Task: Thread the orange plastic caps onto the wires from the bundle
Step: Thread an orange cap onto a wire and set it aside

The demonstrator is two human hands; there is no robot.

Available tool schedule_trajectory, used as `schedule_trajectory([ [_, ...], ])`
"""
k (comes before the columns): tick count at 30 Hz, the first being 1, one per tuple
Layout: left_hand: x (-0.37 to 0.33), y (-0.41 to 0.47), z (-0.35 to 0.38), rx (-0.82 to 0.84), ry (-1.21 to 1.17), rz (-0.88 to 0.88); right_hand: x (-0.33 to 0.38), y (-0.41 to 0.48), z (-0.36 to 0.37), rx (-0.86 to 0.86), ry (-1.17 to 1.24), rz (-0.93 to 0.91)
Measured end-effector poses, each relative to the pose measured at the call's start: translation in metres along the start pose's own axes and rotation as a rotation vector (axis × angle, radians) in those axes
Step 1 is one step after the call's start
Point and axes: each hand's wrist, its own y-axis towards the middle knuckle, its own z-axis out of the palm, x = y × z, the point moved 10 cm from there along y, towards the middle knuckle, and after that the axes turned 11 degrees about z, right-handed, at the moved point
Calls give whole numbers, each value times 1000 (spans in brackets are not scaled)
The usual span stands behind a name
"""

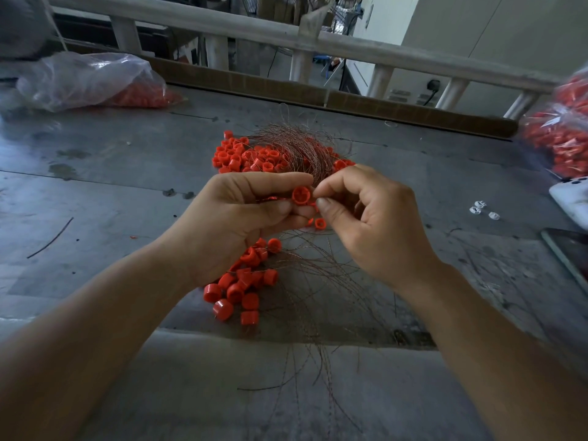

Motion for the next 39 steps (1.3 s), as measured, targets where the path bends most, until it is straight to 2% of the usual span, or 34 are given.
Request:
schedule_trajectory([
  [8, 1, -1, -2, -16, 7, -1, -1, 0, 1, 21, 19, 16],
  [26, -5, 1, -5, 0, -1, 36, -7, 2, -2, 71, 307, 147],
  [33, -8, -1, 3, 67, -69, 51, -17, 2, 12, 236, 575, 319],
  [39, -2, -2, 8, 120, -86, 11, -21, -2, 24, 309, 588, 368],
])
